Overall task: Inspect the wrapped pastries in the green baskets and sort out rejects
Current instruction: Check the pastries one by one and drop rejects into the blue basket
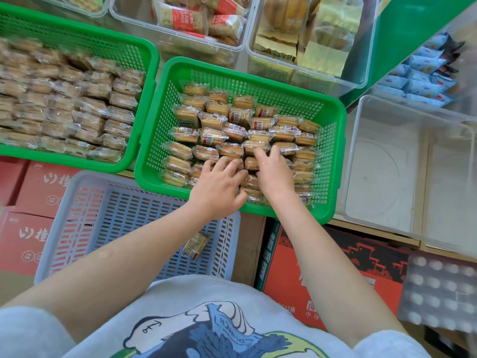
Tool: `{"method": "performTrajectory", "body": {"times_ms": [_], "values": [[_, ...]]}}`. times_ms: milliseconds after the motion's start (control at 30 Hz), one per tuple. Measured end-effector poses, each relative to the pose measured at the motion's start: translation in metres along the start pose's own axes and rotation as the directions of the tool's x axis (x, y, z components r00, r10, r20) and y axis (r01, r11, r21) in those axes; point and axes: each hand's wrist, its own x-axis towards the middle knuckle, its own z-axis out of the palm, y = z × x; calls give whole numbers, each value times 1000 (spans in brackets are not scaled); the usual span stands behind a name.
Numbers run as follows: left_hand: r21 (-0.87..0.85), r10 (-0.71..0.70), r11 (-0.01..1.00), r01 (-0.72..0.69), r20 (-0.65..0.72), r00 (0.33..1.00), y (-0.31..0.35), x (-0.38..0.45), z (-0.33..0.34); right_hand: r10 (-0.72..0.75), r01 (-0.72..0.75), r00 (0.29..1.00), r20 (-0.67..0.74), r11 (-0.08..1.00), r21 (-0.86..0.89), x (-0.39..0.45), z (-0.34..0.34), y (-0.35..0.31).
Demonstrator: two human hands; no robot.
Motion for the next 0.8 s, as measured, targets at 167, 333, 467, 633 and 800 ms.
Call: {"method": "performTrajectory", "body": {"times_ms": [167, 333, 467, 633, 800], "values": [[35, -53, 998, 53, -2, 999, 1, 0, 1, 39, -36, 999, -30, 996, 83, -4, 1, 11], [43, -27, 999, 28, -22, 999, 1, 1, 1, 25, -39, 999, 42, 930, 367, -16, -17, 16], [38, -22, 999, 22, -4, 1000, 0, 1, 0, 92, -80, 996, 15, 764, 641, -32, -39, 22], [-12, -34, 999, 34, 17, 999, -2, 0, -3, 260, -193, 953, 154, 131, 972, -69, -63, 33], [-573, -210, 802, 170, -3, 978, 13, -13, -36, 115, -192, 961, 251, -371, 909, -108, -75, 36]]}}
